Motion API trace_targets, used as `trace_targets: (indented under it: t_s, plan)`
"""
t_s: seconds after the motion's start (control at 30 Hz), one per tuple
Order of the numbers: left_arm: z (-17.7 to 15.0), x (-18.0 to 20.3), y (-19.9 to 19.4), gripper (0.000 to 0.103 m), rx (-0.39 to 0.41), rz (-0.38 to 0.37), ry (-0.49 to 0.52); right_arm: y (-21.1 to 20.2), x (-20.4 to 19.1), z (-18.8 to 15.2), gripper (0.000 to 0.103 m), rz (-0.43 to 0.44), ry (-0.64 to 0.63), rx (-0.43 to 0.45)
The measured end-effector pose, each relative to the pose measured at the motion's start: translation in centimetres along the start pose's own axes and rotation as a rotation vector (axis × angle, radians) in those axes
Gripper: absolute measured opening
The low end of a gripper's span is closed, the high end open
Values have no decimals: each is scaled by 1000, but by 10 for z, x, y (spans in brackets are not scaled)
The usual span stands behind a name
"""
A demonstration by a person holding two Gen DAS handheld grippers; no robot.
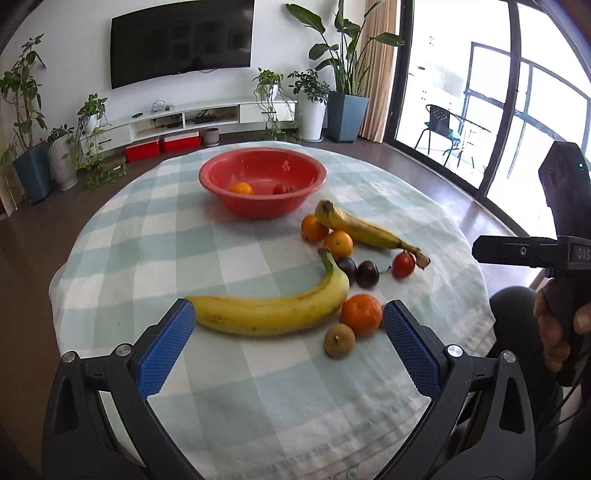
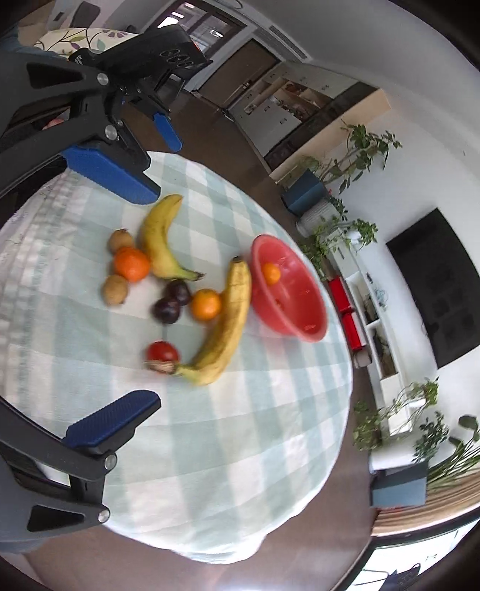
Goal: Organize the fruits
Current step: 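Withdraw both tools from the bowl and move toward the remaining fruit, then grasp the brown kiwi with the left tool while the right tool grasps the tangerine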
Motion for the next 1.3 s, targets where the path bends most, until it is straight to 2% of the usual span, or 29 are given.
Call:
trace_targets:
  t_s: [0.1, 0.27, 0.3, 0.43, 0.57, 0.6, 0.7, 0.87, 1.03, 1.3]
  plan:
    - [-27, 11, 2, 103, -60, -37, -7, -9, -2, -20, 103, 3, -8, -9]
    - [-34, 20, 15, 102, -102, -91, 0, -16, -2, -24, 102, -57, -122, 41]
    - [-34, 20, 19, 100, -109, -98, 7, -16, 0, -24, 101, -61, -113, 44]
    - [-35, 25, 33, 75, -159, -159, 39, -10, 6, -33, 85, -55, -96, 9]
    - [-41, 33, 48, 75, -218, -211, 88, -8, 1, -39, 81, -50, -132, -3]
    - [-43, 34, 52, 71, -229, -218, 97, -8, -2, -39, 80, -47, -144, -2]
    - [-47, 37, 62, 50, -262, -244, 112, -6, -7, -40, 78, -47, -184, 0]
    - [-46, 44, 71, 48, -272, -268, 148, -3, -8, -44, 75, -38, -194, -12]
    - [-49, 44, 78, 35, -292, -278, 163, -1, -10, -46, 73, -28, -193, -25]
    - [-52, 40, 82, 25, -300, -276, 160, 2, -12, -50, 73, -22, -197, -42]
Point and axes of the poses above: each gripper's, at about its wrist camera, not at the fingertips, and y roughly the way its jaws point, x to its right, z to its top, the point moved 8 cm from there along y, roughly the way its jaws point, and after that the axes turned 15 degrees about x, right-handed, at the moved point
